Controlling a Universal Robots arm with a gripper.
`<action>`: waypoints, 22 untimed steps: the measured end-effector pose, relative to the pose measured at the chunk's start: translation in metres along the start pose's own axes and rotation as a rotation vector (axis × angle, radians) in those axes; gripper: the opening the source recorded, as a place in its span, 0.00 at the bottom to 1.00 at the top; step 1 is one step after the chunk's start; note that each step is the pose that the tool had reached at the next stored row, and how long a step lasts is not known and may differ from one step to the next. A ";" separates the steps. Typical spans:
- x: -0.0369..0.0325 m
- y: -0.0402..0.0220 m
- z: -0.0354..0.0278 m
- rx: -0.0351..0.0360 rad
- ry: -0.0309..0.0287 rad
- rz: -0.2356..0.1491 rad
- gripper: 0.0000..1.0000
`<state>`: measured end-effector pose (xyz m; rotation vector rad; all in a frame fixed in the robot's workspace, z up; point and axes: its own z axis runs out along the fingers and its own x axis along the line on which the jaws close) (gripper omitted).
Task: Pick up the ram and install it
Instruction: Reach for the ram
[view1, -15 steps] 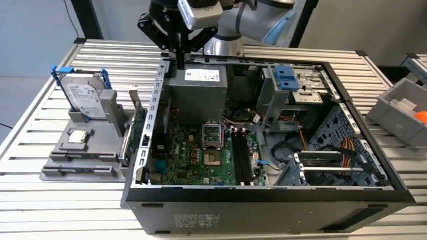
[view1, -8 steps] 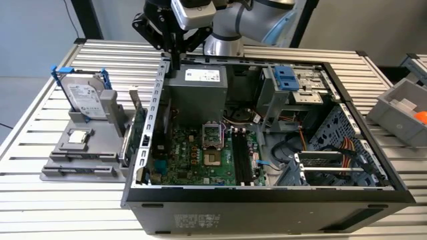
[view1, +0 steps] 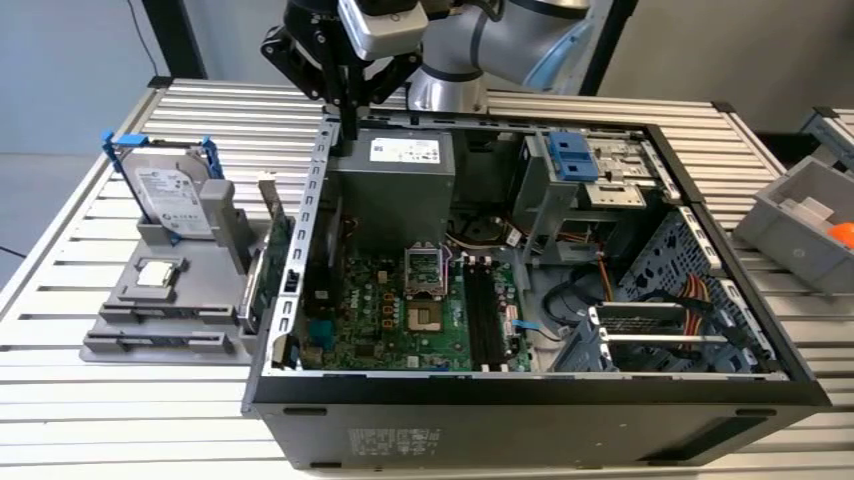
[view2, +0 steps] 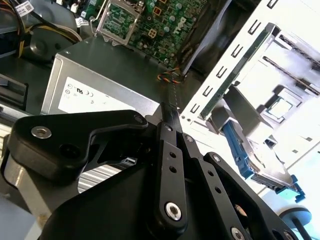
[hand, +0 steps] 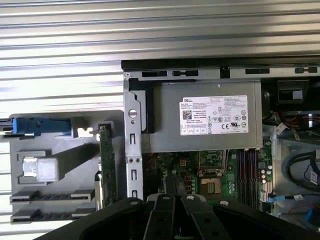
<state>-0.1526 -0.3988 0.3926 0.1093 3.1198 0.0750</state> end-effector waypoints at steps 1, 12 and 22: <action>0.0001 0.0000 0.0000 0.0001 0.0001 0.000 0.00; 0.0042 -0.0003 -0.0001 0.0000 0.0000 0.000 0.00; 0.0197 -0.0013 -0.0004 0.0000 0.0000 0.000 0.00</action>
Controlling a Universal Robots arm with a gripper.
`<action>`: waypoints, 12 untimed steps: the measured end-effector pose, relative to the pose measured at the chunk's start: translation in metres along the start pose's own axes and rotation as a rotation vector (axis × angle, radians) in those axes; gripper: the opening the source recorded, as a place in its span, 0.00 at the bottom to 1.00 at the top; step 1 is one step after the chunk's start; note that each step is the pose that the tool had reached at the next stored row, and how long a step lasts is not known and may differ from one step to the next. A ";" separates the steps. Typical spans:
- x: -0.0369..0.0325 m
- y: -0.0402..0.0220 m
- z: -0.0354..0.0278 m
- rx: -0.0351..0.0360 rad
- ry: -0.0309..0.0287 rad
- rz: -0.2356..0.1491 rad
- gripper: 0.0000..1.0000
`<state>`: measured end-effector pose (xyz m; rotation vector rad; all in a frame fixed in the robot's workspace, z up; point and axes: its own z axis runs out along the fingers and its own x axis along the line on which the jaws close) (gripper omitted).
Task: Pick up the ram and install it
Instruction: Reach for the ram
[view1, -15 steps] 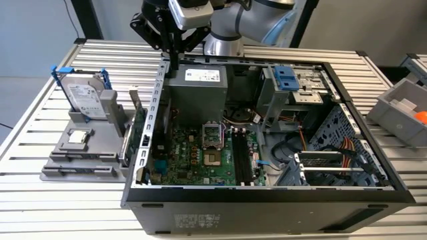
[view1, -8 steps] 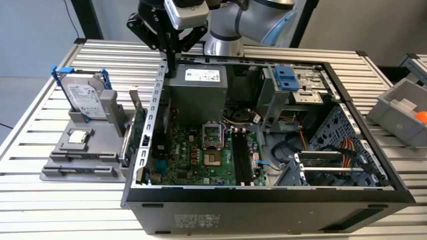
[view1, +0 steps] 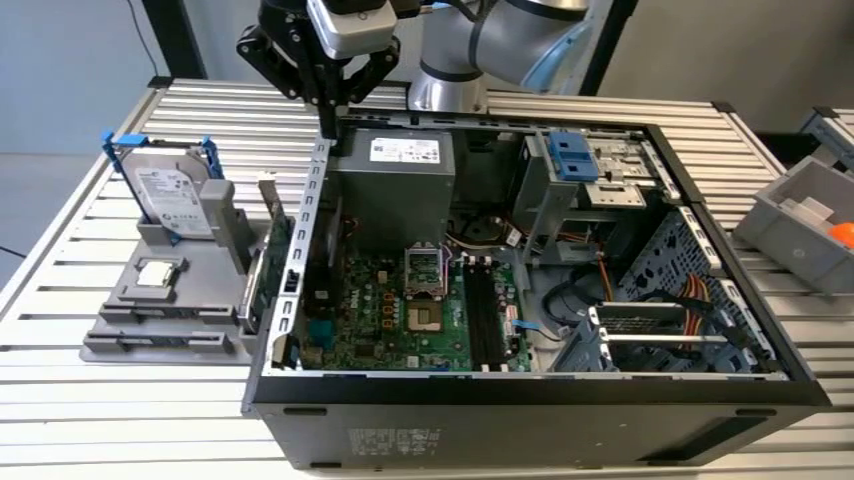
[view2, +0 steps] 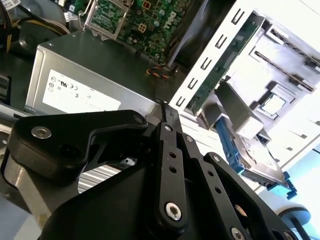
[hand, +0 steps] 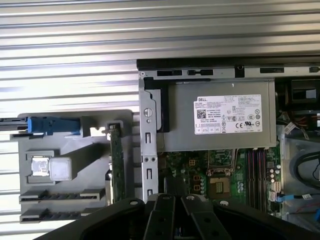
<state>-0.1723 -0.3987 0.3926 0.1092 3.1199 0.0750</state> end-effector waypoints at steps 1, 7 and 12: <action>0.0018 -0.0001 0.0000 0.0000 0.0000 0.000 0.00; 0.0131 -0.0009 -0.0003 0.0000 0.0000 0.000 0.00; 0.0221 -0.0015 -0.0005 0.0000 0.0002 0.000 0.00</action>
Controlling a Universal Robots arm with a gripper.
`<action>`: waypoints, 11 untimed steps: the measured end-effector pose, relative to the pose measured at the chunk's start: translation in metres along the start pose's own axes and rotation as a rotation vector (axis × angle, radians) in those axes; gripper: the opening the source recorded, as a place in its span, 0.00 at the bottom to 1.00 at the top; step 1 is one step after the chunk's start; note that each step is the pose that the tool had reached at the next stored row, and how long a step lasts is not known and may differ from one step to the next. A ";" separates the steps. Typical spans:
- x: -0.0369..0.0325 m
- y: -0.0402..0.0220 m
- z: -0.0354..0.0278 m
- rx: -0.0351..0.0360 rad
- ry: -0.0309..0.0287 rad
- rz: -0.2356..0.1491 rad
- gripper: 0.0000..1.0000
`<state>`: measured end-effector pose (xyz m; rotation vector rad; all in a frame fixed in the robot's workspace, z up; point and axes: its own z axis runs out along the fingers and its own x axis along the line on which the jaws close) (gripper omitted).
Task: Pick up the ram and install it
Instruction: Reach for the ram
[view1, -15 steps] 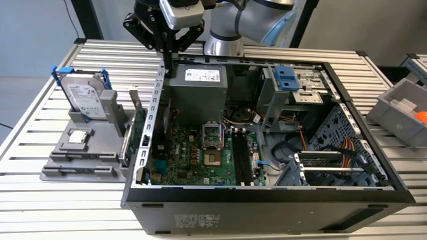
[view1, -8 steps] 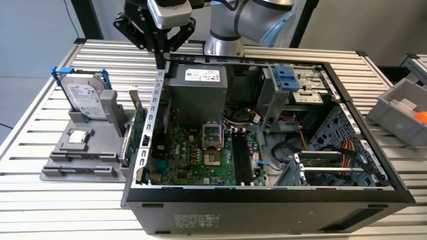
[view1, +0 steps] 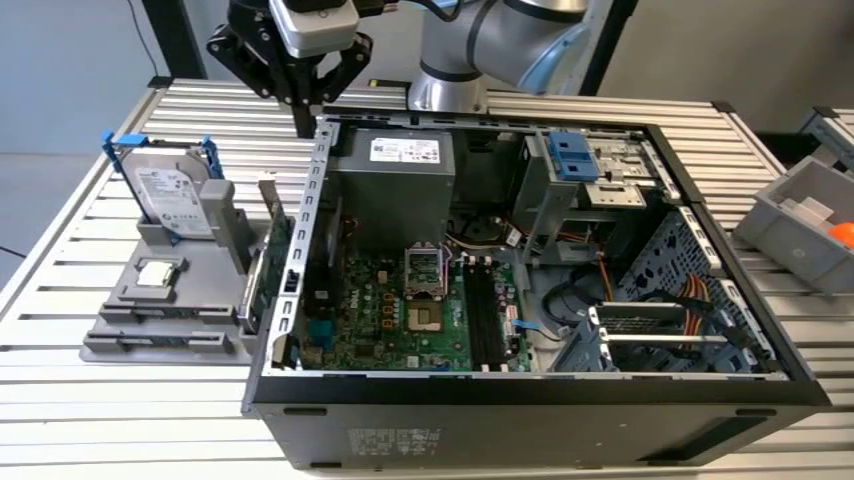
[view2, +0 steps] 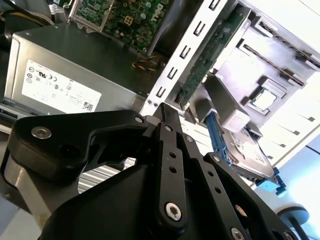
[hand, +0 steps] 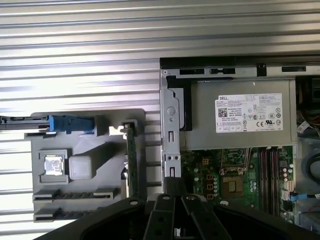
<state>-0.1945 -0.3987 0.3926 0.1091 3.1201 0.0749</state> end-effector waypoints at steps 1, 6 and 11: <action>0.0019 -0.0001 0.0000 0.0000 0.0000 0.000 0.00; 0.0116 -0.0008 -0.0002 0.0000 0.0001 0.000 0.00; 0.0173 -0.0012 -0.0003 0.0000 0.0008 0.000 0.00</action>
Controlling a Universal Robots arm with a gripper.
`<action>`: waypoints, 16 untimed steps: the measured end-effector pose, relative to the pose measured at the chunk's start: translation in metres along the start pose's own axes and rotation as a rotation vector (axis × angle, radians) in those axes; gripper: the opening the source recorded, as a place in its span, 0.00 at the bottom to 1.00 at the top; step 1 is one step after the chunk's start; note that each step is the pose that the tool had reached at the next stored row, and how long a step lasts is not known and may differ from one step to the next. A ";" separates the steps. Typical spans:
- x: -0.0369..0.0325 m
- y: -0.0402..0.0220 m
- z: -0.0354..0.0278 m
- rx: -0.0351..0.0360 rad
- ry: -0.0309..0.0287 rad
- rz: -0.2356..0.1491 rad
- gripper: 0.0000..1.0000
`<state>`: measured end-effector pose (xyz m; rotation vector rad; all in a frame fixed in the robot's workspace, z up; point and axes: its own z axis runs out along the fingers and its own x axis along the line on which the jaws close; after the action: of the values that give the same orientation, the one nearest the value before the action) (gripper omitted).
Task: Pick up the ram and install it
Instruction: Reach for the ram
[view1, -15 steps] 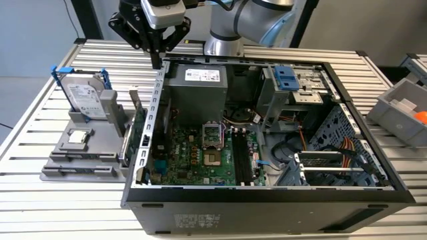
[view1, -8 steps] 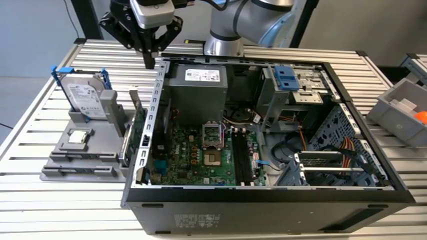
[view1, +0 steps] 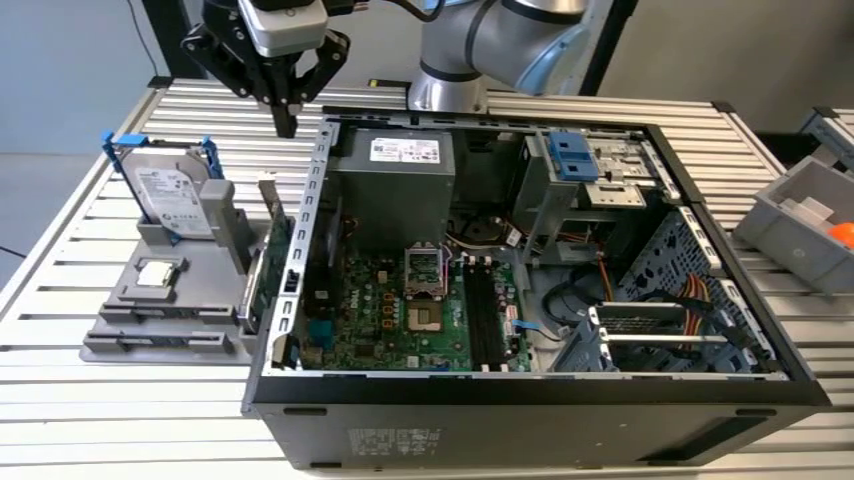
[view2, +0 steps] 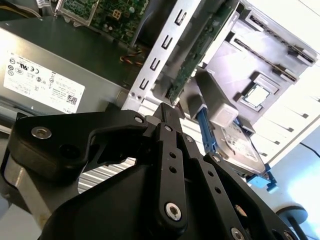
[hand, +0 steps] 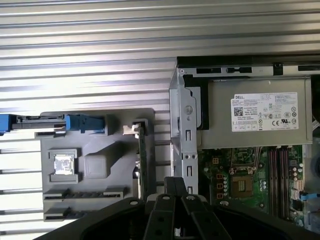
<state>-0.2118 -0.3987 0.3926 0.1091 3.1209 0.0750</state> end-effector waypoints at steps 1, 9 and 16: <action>0.0007 0.0000 0.0001 -0.0001 0.0004 0.000 0.00; 0.0100 -0.0007 -0.0002 0.0001 0.0014 0.000 0.00; 0.0202 -0.0014 -0.0004 0.0001 0.0014 0.000 0.00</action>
<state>-0.2320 -0.3987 0.3926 0.1092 3.1223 0.0749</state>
